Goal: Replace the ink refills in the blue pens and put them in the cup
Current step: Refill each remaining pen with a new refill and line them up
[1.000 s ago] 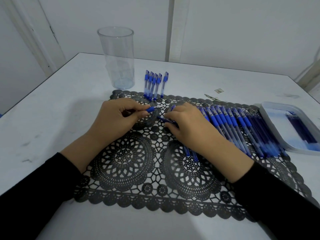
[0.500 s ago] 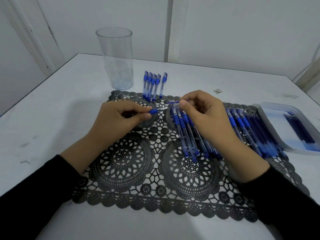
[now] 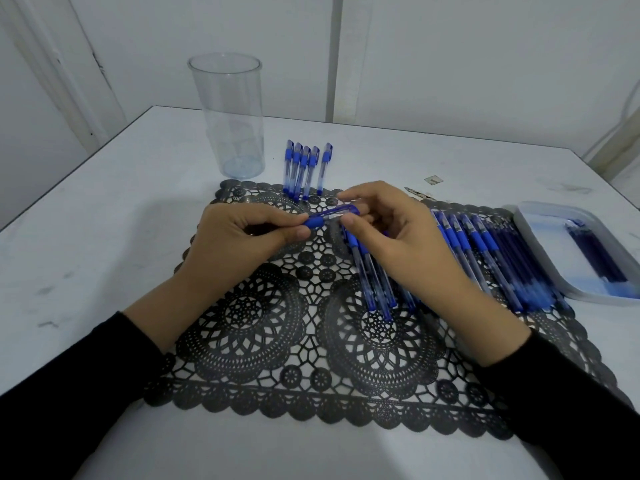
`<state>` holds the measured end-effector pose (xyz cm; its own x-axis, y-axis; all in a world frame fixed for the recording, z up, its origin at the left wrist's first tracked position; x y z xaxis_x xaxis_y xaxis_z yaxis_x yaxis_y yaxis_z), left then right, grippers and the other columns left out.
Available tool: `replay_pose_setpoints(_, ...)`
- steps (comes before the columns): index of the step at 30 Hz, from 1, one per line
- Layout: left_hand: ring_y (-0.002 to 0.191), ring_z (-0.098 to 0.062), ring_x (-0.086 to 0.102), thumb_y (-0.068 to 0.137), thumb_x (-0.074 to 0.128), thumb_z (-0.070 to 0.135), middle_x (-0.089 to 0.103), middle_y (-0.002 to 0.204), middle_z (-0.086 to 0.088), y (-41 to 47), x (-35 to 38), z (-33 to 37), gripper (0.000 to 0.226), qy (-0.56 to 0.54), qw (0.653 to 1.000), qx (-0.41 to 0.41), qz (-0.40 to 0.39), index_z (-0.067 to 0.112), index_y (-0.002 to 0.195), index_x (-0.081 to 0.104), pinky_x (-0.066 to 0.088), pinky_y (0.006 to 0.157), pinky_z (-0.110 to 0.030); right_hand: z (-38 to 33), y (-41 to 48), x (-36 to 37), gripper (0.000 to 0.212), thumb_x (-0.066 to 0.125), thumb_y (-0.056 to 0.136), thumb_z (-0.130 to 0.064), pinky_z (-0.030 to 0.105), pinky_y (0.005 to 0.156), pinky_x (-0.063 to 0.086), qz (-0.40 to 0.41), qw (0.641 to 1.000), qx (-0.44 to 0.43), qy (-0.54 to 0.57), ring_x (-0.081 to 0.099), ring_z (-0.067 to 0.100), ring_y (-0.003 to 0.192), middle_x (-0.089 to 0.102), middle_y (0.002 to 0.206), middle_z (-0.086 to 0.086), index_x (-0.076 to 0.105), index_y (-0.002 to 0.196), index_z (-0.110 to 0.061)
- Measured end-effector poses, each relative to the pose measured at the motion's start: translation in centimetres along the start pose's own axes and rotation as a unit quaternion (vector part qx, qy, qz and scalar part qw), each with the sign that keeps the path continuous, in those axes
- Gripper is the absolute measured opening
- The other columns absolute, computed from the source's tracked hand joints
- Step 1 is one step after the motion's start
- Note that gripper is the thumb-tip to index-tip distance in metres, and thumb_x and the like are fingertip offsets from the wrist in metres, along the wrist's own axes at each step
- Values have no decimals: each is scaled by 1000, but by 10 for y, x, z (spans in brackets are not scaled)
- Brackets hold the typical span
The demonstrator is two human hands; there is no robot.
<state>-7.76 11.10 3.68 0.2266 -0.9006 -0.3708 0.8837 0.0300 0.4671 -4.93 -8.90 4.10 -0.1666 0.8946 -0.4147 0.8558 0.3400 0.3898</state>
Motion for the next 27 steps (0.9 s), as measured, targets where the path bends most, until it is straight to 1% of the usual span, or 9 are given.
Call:
replay_pose_setpoints(2,74,-9,71,72,80,28,75,85,15,-1,0,2,20,-2,1000,7,2,29,91,76,57,71,-21,-5,-1,-3,15,68,91,-18,24,73,49,25,998,-37,-38,59,7,78,66,86,-8,70,106,-22)
replay_pose_setpoints(4,72,-15,71,73,80,27,76,84,13,-2,1,4,19,-9,1000,9,6,29,91,76,59,70,-26,-9,-1,-5,16,71,88,-16,18,78,49,51,995,-61,-54,61,2,83,68,90,-15,72,103,-22)
replay_pose_setpoints(8,74,-12,71,73,80,23,76,84,11,-1,3,6,19,-31,999,7,10,26,91,77,57,73,-22,-9,-1,-8,19,74,85,-15,25,82,54,73,996,-49,-14,67,8,87,73,92,-11,73,101,-26)
replay_pose_setpoints(14,74,-8,70,73,80,23,76,86,12,-1,4,5,19,-18,1000,6,8,25,92,77,54,72,-16,-7,-2,-4,20,75,84,-12,25,82,54,72,997,-34,1,68,8,85,74,91,-10,73,99,-26)
replay_pose_setpoints(18,75,-9,72,76,80,15,76,86,11,2,10,13,18,-68,997,-6,23,25,91,76,56,73,-18,-14,4,-11,16,71,88,-12,27,83,54,66,997,-31,38,68,13,86,74,92,-2,73,102,-18)
replay_pose_setpoints(21,83,-12,73,82,76,9,77,92,7,3,16,17,22,-84,996,-7,-5,17,103,76,57,78,-19,-18,7,-18,17,67,91,-12,22,79,52,71,994,-18,77,65,10,86,72,95,0,72,106,-18)
replay_pose_setpoints(23,94,-7,72,88,70,11,76,102,8,4,17,16,27,-64,997,7,-39,13,115,72,54,83,-16,-20,9,-24,19,66,92,-10,19,77,51,82,993,-11,83,61,8,83,70,92,-1,71,108,-18)
replay_pose_setpoints(25,102,0,68,94,61,19,72,113,9,5,15,10,32,-23,998,22,-60,15,125,66,51,88,-13,-21,12,-30,19,65,92,-9,20,77,52,91,992,5,87,59,10,82,65,89,-1,68,110,-15)
replay_pose_setpoints(27,105,11,62,98,52,29,67,122,10,6,11,0,37,62,995,34,-69,20,133,61,44,93,-7,-22,17,-36,15,64,92,-8,25,78,54,88,992,25,90,59,16,82,63,89,8,64,108,-11)
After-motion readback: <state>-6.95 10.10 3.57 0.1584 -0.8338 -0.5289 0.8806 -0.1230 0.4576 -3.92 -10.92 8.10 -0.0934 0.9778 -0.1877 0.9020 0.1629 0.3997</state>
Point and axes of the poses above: each hand's wrist, its own y-axis towards the middle knuckle, its own x-axis out of the palm, z = x × y, the point moved 5 cm from there along y, towards the middle knuckle
